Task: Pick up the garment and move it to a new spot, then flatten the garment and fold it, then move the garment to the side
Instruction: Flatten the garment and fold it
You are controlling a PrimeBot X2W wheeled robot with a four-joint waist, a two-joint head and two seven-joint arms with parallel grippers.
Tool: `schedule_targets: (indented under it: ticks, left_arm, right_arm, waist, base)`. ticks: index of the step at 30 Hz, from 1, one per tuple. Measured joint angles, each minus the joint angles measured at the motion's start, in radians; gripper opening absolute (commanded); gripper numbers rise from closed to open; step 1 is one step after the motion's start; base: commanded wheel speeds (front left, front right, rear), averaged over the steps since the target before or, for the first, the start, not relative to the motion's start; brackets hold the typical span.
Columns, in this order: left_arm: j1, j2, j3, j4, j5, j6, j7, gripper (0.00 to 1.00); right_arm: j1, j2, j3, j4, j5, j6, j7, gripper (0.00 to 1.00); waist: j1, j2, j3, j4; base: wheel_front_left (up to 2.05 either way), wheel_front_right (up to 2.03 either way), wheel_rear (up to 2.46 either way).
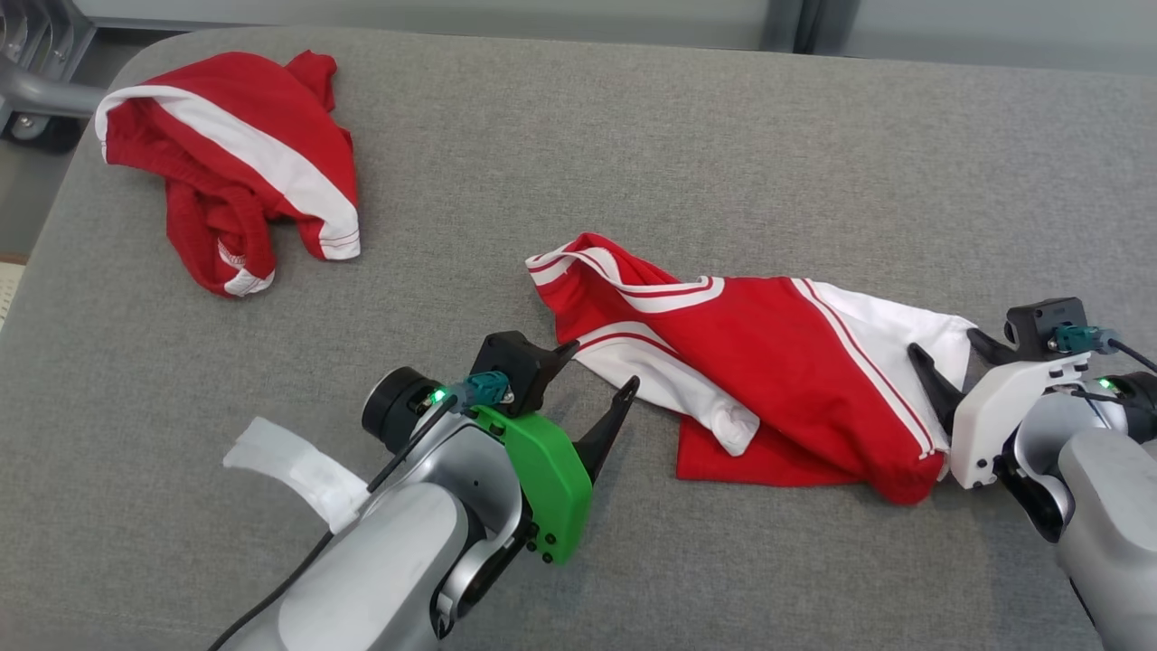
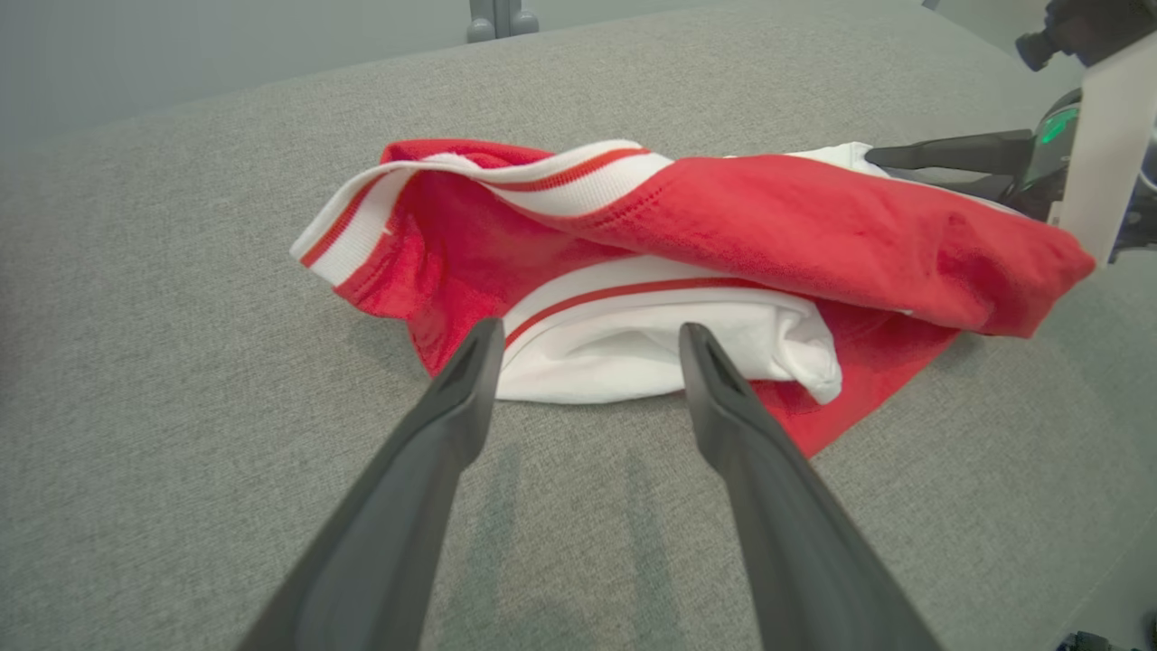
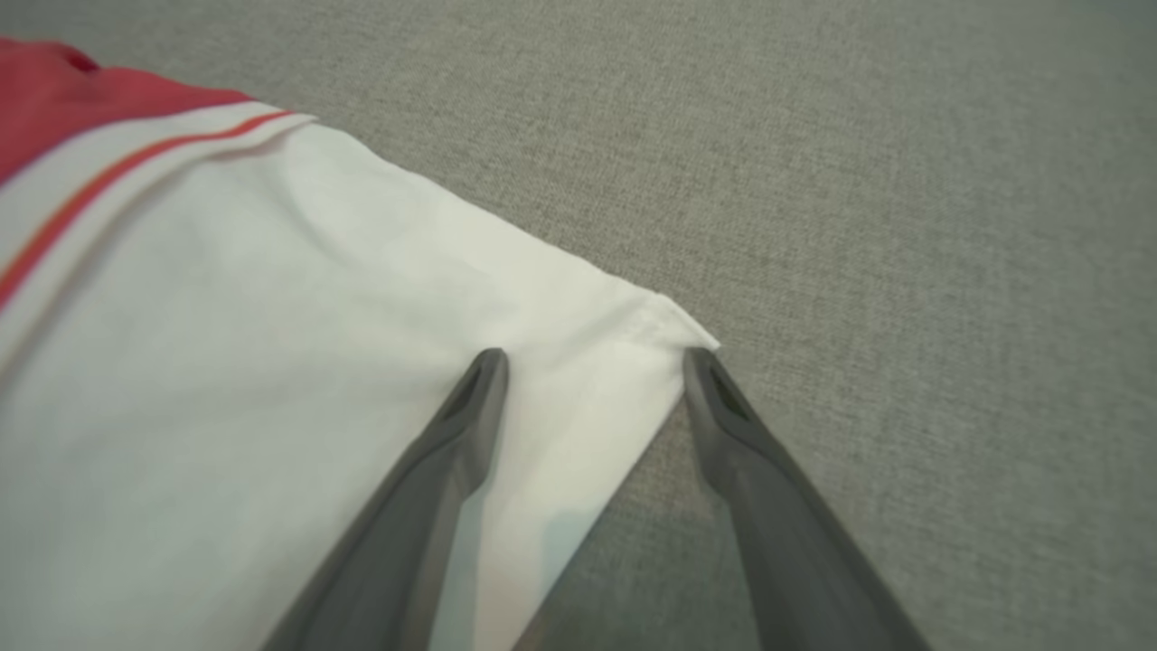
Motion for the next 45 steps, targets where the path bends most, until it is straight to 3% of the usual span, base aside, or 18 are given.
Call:
schedule_targets:
  ticks: [10, 14, 15, 16, 18, 19, 22, 25, 32, 38, 45]
  left_arm:
    - [0.044, 0.023, 0.029, -0.053, -0.006, 0.026, -0.007, 1.00]
    - [0.055, 0.034, 0.039, -0.067, -0.006, 0.033, -0.007, 1.00]
    - [0.057, 0.035, 0.040, -0.072, -0.006, 0.033, -0.007, 1.00]
    - [0.060, 0.035, 0.041, -0.075, -0.006, 0.033, -0.007, 1.00]
    - [0.069, 0.037, 0.043, -0.079, -0.006, 0.035, -0.007, 1.00]
    - [0.069, 0.037, 0.043, -0.079, -0.006, 0.035, -0.007, 1.00]
    - [0.082, 0.044, 0.046, -0.083, -0.006, 0.037, -0.006, 1.00]
    - [0.093, 0.049, 0.053, -0.085, -0.006, 0.042, -0.006, 1.00]
    - [0.126, 0.056, 0.060, -0.091, -0.022, 0.043, -0.006, 1.00]
    - [0.150, 0.056, 0.066, -0.093, -0.025, 0.048, -0.011, 1.00]
    - [0.174, 0.049, 0.082, -0.092, -0.033, 0.052, -0.023, 1.00]
  right_arm:
    - [-0.048, 0.006, 0.027, 0.028, 0.084, -0.002, 0.037, 1.00]
    - [-0.059, 0.019, 0.038, 0.042, 0.143, -0.003, 0.085, 0.91]
    - [-0.062, 0.021, 0.041, 0.045, 0.161, -0.003, 0.099, 0.73]
    - [-0.063, 0.023, 0.044, 0.046, 0.178, -0.003, 0.111, 0.47]
    - [-0.063, 0.024, 0.056, 0.045, 0.212, -0.003, 0.133, 0.11]
    - [-0.063, 0.024, 0.056, 0.045, 0.212, -0.003, 0.133, 0.00]
    - [-0.061, 0.026, 0.080, 0.033, 0.262, -0.002, 0.175, 0.00]
    - [-0.034, 0.071, 0.088, -0.015, 0.401, -0.003, 0.219, 0.00]
    - [0.022, 0.146, 0.164, -0.217, 0.632, -0.002, 0.348, 0.00]
    - [0.009, 0.140, 0.196, -0.462, 0.810, -0.002, 0.465, 0.00]
    - [-0.027, 0.117, 0.145, -0.647, 0.965, -0.002, 0.561, 0.00]
  waist:
    - [-0.0001, 0.0000, 0.018, 0.016]
    - [0.0000, 0.0001, 0.012, 0.004]
    - [0.0000, 0.0001, 0.010, 0.001]
    - [0.0000, 0.0001, 0.008, -0.002]
    - [-0.0001, 0.0000, 0.002, -0.008]
    - [-0.0001, 0.0000, 0.002, -0.008]
    - [-0.0001, 0.0000, -0.007, -0.016]
    - [0.0000, 0.0001, -0.018, -0.024]
    - [0.0000, 0.0000, -0.052, -0.041]
    - [0.0000, 0.0001, -0.086, -0.047]
    - [0.0000, 0.0001, -0.131, -0.038]
  base:
    - [0.00, 0.00, 0.00]
    - [0.00, 0.00, 0.00]
    - [0.00, 0.00, 0.00]
    - [0.00, 0.00, 0.00]
    - [0.00, 0.00, 0.00]
    - [0.00, 0.00, 0.00]
    - [0.00, 0.00, 0.00]
    - [0.00, 0.00, 0.00]
    - [0.00, 0.00, 0.00]
    - [0.00, 0.00, 0.00]
    - [0.00, 0.00, 0.00]
